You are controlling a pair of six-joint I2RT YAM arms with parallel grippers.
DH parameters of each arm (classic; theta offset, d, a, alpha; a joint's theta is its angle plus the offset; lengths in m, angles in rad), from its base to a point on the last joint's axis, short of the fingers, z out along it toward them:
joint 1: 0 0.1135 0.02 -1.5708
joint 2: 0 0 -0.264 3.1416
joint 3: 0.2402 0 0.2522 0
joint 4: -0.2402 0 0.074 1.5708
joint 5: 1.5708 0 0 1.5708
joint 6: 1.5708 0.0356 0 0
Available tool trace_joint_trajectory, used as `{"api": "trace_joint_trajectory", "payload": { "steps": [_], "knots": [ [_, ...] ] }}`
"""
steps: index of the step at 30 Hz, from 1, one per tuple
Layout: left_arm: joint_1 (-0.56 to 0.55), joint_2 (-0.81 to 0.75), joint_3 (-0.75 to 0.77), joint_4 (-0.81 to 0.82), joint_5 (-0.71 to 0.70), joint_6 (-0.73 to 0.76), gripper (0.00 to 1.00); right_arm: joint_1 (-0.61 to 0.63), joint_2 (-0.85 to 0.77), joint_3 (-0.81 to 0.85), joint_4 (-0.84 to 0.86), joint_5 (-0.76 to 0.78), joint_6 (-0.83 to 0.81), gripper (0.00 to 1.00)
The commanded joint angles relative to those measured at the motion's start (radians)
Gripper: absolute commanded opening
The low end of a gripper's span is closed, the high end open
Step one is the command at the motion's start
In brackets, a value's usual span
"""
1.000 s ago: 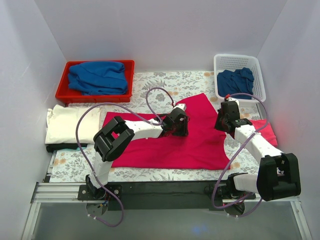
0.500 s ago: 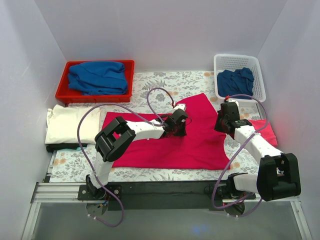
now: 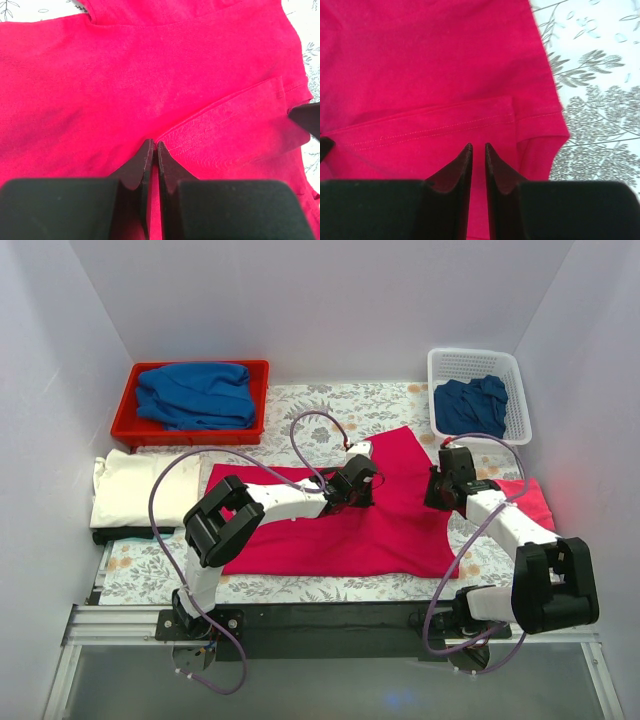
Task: Fold and stack the t-shirts
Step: Fold the flattened tshirt in 1/3 of the way
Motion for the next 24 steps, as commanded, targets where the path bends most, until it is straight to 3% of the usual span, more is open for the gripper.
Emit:
{"api": "trace_joint_trajectory", "payload": {
  "steps": [1,9,10,15,18,24],
  "knots": [
    [-0.001,-0.055,0.004,0.015,-0.045,0.022,0.00,0.000,0.026,-0.017,0.013,-0.099,-0.008,0.21],
    [-0.001,-0.036,-0.001,-0.001,-0.037,0.011,0.01,0.004,0.114,-0.057,0.009,-0.098,0.007,0.20],
    [-0.001,-0.035,-0.001,-0.002,-0.037,0.013,0.04,0.004,0.152,-0.056,0.009,-0.093,0.007,0.20],
    [-0.001,-0.052,-0.010,-0.014,-0.067,0.028,0.43,0.004,0.250,-0.008,0.007,-0.036,0.007,0.18],
    [-0.001,-0.089,-0.022,-0.028,-0.097,0.036,0.58,0.004,0.292,0.053,-0.017,0.028,0.012,0.18],
    [-0.001,-0.258,-0.094,-0.089,-0.212,0.028,0.68,0.008,0.260,0.110,-0.059,0.068,0.006,0.18]
  ]
}}
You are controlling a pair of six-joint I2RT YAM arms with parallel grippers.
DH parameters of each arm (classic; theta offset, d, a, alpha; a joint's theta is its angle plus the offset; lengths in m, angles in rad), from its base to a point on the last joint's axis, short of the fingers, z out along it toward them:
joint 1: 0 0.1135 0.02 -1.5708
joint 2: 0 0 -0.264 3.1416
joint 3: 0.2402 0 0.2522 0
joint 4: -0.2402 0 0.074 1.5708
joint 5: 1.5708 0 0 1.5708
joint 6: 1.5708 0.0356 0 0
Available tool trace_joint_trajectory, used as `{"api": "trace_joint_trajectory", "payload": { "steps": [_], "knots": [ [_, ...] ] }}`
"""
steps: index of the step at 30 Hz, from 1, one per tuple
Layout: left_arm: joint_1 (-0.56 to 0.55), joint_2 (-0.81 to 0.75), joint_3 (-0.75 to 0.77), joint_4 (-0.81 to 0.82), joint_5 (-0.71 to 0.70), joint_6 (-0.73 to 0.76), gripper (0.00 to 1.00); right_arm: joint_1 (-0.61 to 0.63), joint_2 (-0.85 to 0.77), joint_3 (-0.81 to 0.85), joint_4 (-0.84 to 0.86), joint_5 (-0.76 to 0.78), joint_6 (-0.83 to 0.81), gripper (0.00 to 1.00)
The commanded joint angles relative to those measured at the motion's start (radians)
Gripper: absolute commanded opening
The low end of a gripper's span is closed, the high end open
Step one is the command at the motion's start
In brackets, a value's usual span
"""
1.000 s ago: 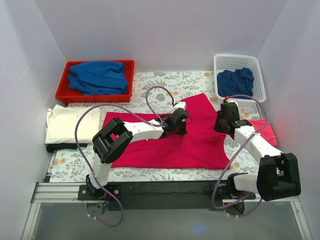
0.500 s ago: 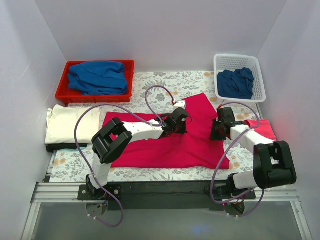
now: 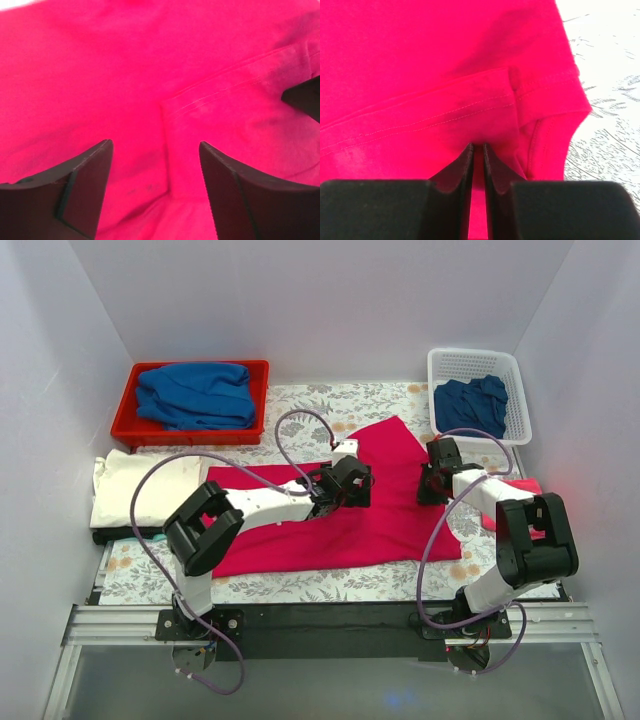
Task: Fold and stack the t-shirts
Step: Fold the flattened tshirt in 1/3 of the way
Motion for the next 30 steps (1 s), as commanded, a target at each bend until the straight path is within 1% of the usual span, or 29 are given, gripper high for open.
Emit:
{"api": "trace_joint_trajectory", "payload": {
  "steps": [1,5,6,8,9,11,12,14,16,18,23,26,30],
  "knots": [
    [-0.001,-0.189,-0.051,-0.068,-0.122,0.001,0.70,0.005,-0.039,-0.020,-0.055,0.096,-0.011,0.18],
    [-0.001,-0.316,-0.145,-0.163,-0.185,-0.054,0.71,0.021,-0.195,-0.066,-0.053,0.087,-0.020,0.22],
    [-0.001,-0.340,-0.169,-0.186,-0.196,-0.105,0.72,0.028,-0.252,-0.076,-0.055,0.076,-0.029,0.23],
    [-0.001,-0.417,-0.237,-0.263,-0.210,-0.156,0.72,0.041,-0.300,-0.105,-0.073,0.052,-0.030,0.24],
    [-0.001,-0.445,-0.262,-0.286,-0.211,-0.220,0.72,0.054,-0.339,-0.118,-0.079,0.039,-0.031,0.25],
    [-0.001,-0.512,-0.338,-0.341,-0.213,-0.277,0.72,0.070,-0.378,-0.165,-0.091,0.007,-0.030,0.26],
    [-0.001,-0.532,-0.361,-0.370,-0.214,-0.326,0.72,0.071,-0.407,-0.179,-0.096,-0.008,-0.027,0.27],
    [-0.001,-0.574,-0.427,-0.393,-0.224,-0.369,0.72,0.081,-0.433,-0.222,-0.098,-0.021,-0.020,0.28],
    [-0.001,-0.591,-0.460,-0.430,-0.234,-0.425,0.72,0.085,-0.458,-0.242,-0.091,-0.039,-0.017,0.28],
    [0.002,-0.600,-0.499,-0.439,-0.248,-0.450,0.74,0.091,-0.466,-0.259,-0.084,-0.047,-0.017,0.28],
    [0.015,-0.598,-0.536,-0.421,-0.268,-0.472,0.76,0.101,-0.432,-0.250,-0.039,-0.057,-0.027,0.28],
    [0.038,-0.603,-0.552,-0.401,-0.274,-0.458,0.77,0.108,-0.421,-0.241,-0.007,-0.064,-0.025,0.28],
    [0.082,-0.629,-0.582,-0.335,-0.248,-0.398,0.78,0.117,-0.418,-0.236,0.030,-0.071,-0.019,0.28]
  ]
}}
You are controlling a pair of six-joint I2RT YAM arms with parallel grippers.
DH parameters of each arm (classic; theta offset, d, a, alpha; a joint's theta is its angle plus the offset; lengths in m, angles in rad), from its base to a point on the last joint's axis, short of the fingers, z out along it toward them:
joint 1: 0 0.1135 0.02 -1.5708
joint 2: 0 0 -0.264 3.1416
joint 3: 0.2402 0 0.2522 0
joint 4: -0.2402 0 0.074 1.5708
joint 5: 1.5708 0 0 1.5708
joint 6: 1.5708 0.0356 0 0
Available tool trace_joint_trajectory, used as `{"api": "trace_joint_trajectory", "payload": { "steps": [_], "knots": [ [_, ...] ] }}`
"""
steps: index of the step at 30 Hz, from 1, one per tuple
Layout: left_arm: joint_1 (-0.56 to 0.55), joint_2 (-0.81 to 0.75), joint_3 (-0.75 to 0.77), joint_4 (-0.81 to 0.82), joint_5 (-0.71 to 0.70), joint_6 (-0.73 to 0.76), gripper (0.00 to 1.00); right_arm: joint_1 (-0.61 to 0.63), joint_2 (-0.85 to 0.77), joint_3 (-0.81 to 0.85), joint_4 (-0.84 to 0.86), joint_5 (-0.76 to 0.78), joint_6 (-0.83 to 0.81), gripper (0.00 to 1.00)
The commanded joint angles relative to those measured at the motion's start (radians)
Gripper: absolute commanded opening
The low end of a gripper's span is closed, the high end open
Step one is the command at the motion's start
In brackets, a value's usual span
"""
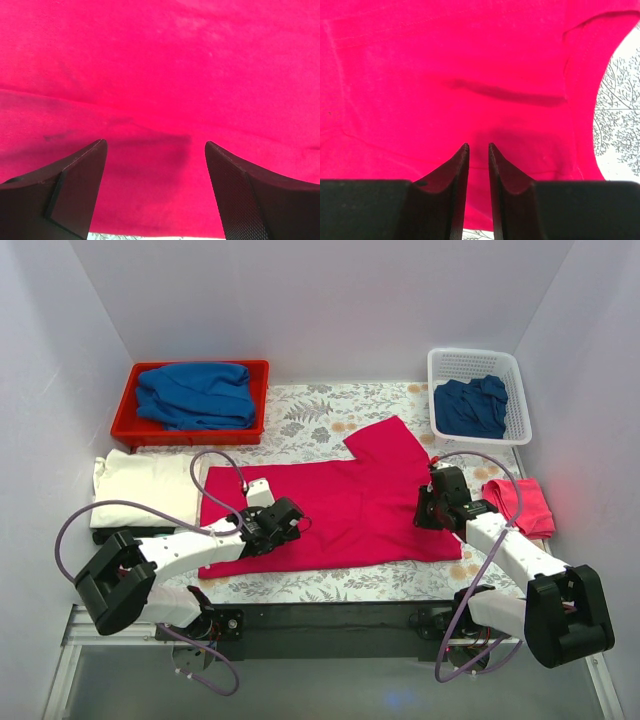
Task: Fold and stack the t-shirts
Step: Fold the flattened tshirt in 1/3 of the way
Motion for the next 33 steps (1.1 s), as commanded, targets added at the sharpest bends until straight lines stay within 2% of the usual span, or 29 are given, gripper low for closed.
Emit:
{"api": "trace_joint_trajectory", "payload": {
  "steps": [1,8,17,25,33],
  "knots": [
    [0.041,-0.051,-0.034,0.066,0.002,0.036,0.78,0.012,0.002,0.027,0.071,-0.022,0.004,0.28],
    [0.071,-0.034,-0.061,0.074,0.063,0.057,0.78,0.047,0.034,0.006,0.084,-0.017,0.022,0.28],
    [0.071,-0.132,-0.143,0.051,0.120,0.010,0.78,0.067,0.067,-0.108,0.078,-0.005,0.053,0.28],
    [0.071,-0.195,-0.251,0.017,0.223,-0.082,0.78,0.069,0.169,-0.050,-0.110,0.026,0.131,0.25],
    [0.058,-0.296,-0.312,-0.075,0.246,-0.217,0.78,0.080,0.077,-0.100,-0.238,0.098,0.243,0.25]
  ]
}}
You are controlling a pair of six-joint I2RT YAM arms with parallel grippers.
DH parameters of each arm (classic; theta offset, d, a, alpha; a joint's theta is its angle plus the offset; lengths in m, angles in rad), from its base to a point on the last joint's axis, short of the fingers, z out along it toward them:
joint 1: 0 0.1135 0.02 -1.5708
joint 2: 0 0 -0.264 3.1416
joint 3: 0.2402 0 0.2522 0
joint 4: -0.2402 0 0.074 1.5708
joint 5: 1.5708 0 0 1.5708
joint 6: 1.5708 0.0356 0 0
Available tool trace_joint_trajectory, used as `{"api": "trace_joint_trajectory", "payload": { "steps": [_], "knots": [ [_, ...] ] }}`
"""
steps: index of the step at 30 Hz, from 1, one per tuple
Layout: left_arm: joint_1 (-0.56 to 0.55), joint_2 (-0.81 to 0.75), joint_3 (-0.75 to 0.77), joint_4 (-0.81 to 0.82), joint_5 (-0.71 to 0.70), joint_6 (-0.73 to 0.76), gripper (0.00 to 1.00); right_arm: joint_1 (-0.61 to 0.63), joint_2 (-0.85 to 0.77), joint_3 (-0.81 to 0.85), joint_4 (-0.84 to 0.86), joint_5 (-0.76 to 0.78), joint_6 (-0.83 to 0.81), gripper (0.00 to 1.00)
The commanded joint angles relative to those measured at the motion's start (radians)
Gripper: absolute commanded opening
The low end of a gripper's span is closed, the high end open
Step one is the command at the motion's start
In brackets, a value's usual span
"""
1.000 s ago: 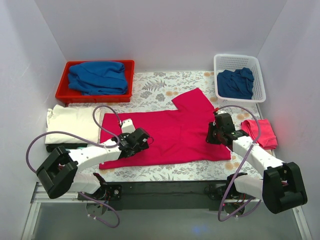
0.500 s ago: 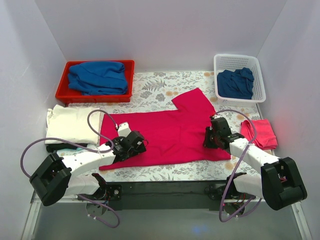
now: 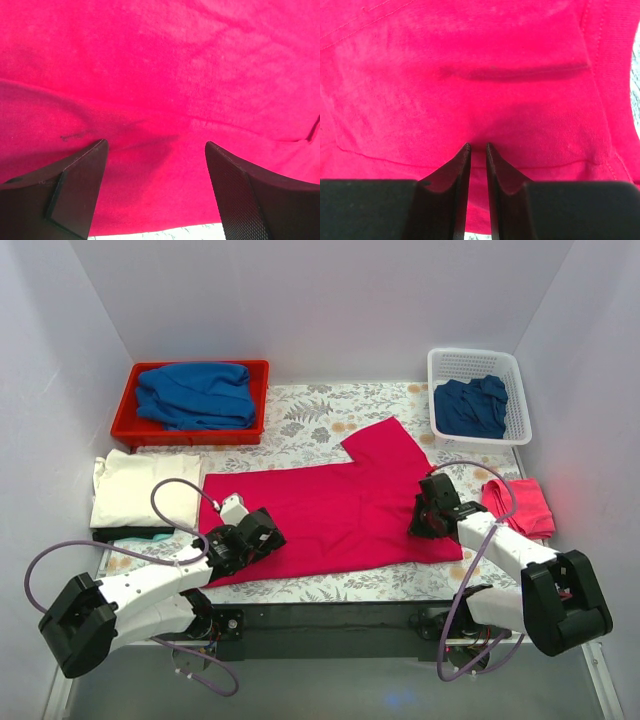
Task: Fold and stack the t-shirts
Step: Fold the flattened tshirt in 1/3 of the way, then grap the side of the flattened tshirt furthest away from the robot with both arms
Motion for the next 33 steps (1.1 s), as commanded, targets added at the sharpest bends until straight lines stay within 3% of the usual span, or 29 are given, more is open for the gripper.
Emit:
{"api": "trace_joint_trajectory", "payload": {
  "steps": [1,12,20,24,27,28,30,31,33],
  "knots": [
    [-0.016,0.004,-0.062,-0.179,0.095,-0.113,0.78,0.011,-0.007,-0.077,-0.251,0.060,0.069,0.25],
    [-0.097,0.071,-0.010,-0.256,0.005,-0.168,0.78,0.129,-0.073,0.003,-0.404,0.168,0.234,0.27],
    [-0.114,0.027,0.255,-0.408,-0.236,-0.109,0.84,0.163,-0.220,0.152,-0.464,0.284,0.262,0.27],
    [-0.076,0.076,0.362,-0.377,-0.347,-0.024,0.91,0.164,-0.187,0.238,-0.446,0.362,0.204,0.30],
    [0.031,0.129,0.395,-0.266,-0.354,0.112,0.91,0.164,-0.107,0.299,-0.415,0.402,0.141,0.50],
    [0.064,0.142,0.396,-0.229,-0.348,0.150,0.91,0.164,-0.089,0.310,-0.398,0.405,0.118,0.72],
    [0.166,0.169,0.404,-0.114,-0.278,0.276,0.91,0.166,-0.053,0.307,-0.309,0.397,0.043,0.92],
    [0.196,0.198,0.407,-0.083,-0.261,0.310,0.91,0.166,-0.049,0.299,-0.271,0.387,0.015,0.98],
    [0.280,0.235,0.416,-0.006,-0.206,0.382,0.91,0.164,-0.046,0.279,-0.171,0.370,-0.043,0.98]
  ]
}}
